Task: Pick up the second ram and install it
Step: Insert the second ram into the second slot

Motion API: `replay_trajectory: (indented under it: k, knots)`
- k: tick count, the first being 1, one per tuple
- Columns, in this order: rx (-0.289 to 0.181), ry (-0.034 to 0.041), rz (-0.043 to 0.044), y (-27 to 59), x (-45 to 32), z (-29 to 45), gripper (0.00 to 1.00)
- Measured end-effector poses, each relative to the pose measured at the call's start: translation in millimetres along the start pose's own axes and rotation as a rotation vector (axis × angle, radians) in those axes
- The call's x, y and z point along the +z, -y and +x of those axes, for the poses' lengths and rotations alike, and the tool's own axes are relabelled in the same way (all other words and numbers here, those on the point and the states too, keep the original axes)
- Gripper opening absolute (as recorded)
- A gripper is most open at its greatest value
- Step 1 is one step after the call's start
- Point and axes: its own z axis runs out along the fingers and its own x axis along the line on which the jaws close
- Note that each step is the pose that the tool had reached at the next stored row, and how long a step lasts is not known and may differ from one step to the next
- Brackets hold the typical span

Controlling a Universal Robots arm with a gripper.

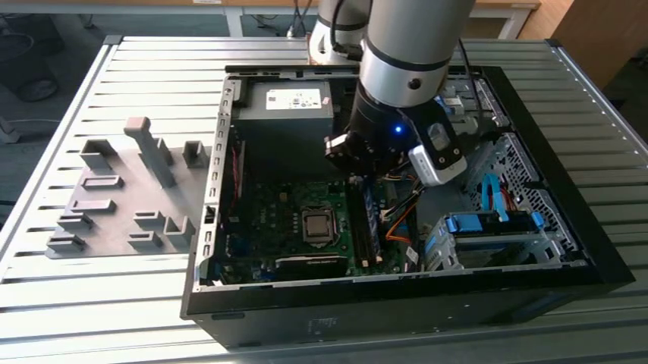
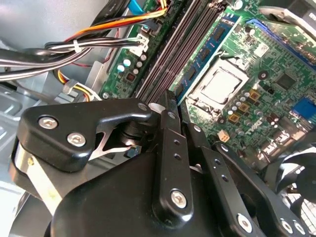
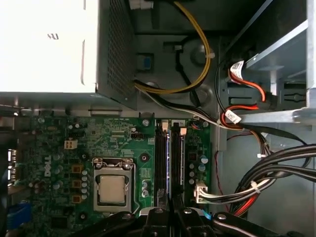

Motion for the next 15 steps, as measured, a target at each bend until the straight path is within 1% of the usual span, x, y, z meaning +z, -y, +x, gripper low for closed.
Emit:
replay_trajectory:
  k: [4, 5, 11, 15]
  knots:
    - [0.0, 0.0, -0.0001, 0.4, 7.4, -0.2, 0.14]
    - [0.0, -0.0006, -0.0001, 1.3, 18.4, -0.5, 0.14]
    - [0.002, -0.002, -0.0002, 4.3, 28.3, -0.7, 0.14]
    - [0.002, -0.0023, 0.0002, 4.5, 28.7, -0.7, 0.14]
